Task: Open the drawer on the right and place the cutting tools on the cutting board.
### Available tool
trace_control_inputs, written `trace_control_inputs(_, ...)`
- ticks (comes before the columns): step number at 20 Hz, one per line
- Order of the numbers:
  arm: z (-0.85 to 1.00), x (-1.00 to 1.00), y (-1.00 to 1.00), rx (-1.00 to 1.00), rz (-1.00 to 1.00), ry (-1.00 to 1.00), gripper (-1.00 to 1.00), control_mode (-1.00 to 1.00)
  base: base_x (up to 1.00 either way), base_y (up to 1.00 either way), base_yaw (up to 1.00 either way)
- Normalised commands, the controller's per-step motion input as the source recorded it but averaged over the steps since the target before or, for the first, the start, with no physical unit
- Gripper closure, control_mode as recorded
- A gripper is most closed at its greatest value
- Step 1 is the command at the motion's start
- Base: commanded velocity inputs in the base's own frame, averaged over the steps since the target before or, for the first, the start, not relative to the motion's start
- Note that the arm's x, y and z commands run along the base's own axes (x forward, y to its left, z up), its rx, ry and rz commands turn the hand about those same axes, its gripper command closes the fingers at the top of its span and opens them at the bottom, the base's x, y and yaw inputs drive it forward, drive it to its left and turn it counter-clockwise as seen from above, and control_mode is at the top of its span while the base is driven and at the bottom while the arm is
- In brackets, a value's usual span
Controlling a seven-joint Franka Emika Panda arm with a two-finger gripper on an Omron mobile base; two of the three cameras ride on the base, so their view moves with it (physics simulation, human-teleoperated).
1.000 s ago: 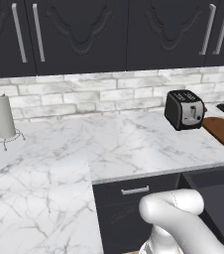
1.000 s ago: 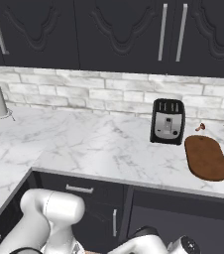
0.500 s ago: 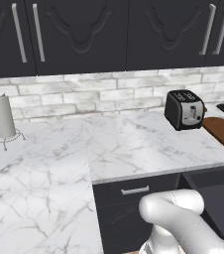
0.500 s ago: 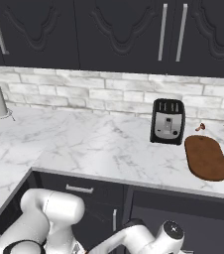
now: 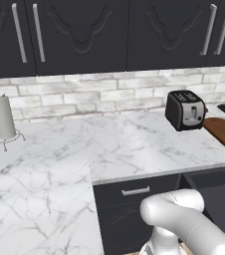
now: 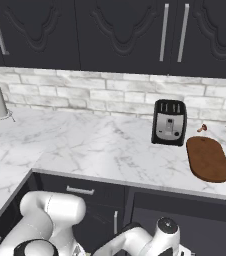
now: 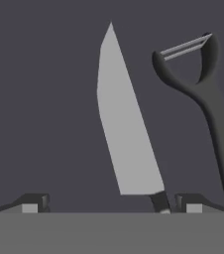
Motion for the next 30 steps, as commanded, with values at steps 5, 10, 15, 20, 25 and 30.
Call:
trace_control_inputs(5,-0.09,-0.04,-0.31,-0.07,-0.05,0.04,-1.0,-1.0,0.0,0.0,0.0)
trace_control_inputs(10,0.0,-0.14,-0.19,0.0,-0.02,0.05,-1.0,-1.0,0.0,0.0,0.0)
trace_control_inputs(15,0.0,-0.17,-0.25,0.0,-0.01,0.08,-1.0,-1.0,0.0,0.0,0.0)
trace_control_inputs(20,0.0,-0.22,-0.18,0.0,0.0,0.09,-1.0,-1.0,0.0,0.0,0.0)
trace_control_inputs(25,-0.06,-0.2,-0.03,0.0,0.0,0.05,-1.0,-1.0,0.0,0.0,0.0)
trace_control_inputs(30,-0.05,-0.16,0.0,0.0,0.0,0.03,-1.0,-1.0,0.0,0.0,0.0)
